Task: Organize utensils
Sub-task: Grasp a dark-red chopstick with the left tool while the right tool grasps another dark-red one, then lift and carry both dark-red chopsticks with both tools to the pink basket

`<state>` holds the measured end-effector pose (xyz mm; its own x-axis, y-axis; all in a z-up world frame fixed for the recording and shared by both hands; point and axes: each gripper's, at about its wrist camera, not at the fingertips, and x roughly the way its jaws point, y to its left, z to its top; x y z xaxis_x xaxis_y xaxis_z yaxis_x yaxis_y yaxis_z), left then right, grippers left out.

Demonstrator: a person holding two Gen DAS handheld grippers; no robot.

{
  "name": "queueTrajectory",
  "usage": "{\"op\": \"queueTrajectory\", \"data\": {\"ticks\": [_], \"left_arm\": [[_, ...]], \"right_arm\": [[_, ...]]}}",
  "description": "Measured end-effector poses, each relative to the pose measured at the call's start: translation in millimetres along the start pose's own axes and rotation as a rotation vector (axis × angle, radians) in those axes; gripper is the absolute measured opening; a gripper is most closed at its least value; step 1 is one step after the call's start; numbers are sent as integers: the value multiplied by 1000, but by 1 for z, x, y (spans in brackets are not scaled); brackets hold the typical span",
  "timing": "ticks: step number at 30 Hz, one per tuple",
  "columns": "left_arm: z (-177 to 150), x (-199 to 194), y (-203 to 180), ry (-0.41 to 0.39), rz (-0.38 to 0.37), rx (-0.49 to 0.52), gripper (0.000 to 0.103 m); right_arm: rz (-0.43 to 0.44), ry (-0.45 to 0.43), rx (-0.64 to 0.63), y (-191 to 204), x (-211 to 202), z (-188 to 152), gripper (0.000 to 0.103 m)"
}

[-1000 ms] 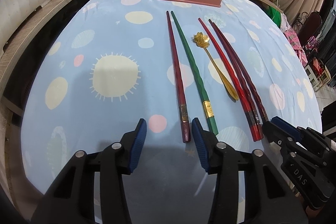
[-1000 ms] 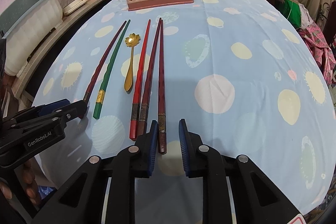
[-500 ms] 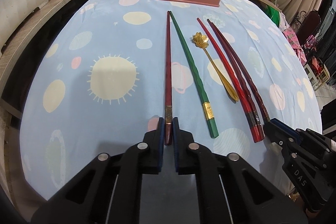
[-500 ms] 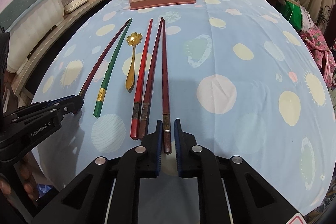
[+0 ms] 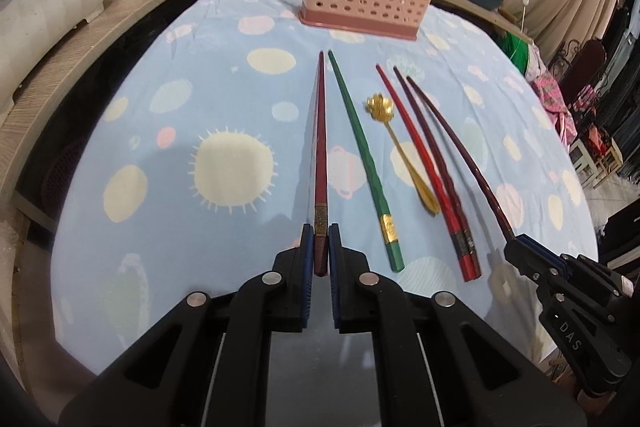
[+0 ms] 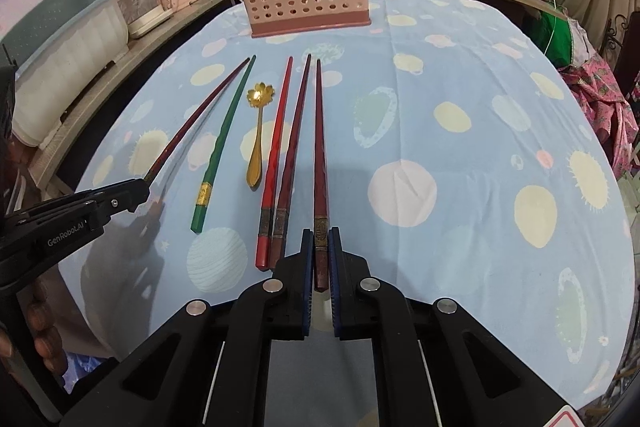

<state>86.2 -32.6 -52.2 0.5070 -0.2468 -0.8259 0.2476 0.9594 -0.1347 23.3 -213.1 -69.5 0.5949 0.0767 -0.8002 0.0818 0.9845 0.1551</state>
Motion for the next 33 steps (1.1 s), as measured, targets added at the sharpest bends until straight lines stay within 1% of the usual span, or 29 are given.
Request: {"op": "queueTrajectory", "data": {"ticks": [7, 17, 24, 30, 33], "left_arm": [[17, -32, 4, -80, -22, -23, 7], [51, -73, 7, -205, -42, -45, 7], [82, -90, 6, -271, -38, -39, 7], [109, -101, 1, -328, -28, -19, 7], [120, -102, -1, -343, -25, -16, 7]], "right_arm": [[13, -72, 15, -3, -27, 14, 7], [50, -211, 57, -13, -71, 53, 7], [63, -283, 77, -18, -91, 88, 7], [76, -339, 77, -20, -101, 116, 7], [77, -361, 80, -22, -102, 130, 7]]}}
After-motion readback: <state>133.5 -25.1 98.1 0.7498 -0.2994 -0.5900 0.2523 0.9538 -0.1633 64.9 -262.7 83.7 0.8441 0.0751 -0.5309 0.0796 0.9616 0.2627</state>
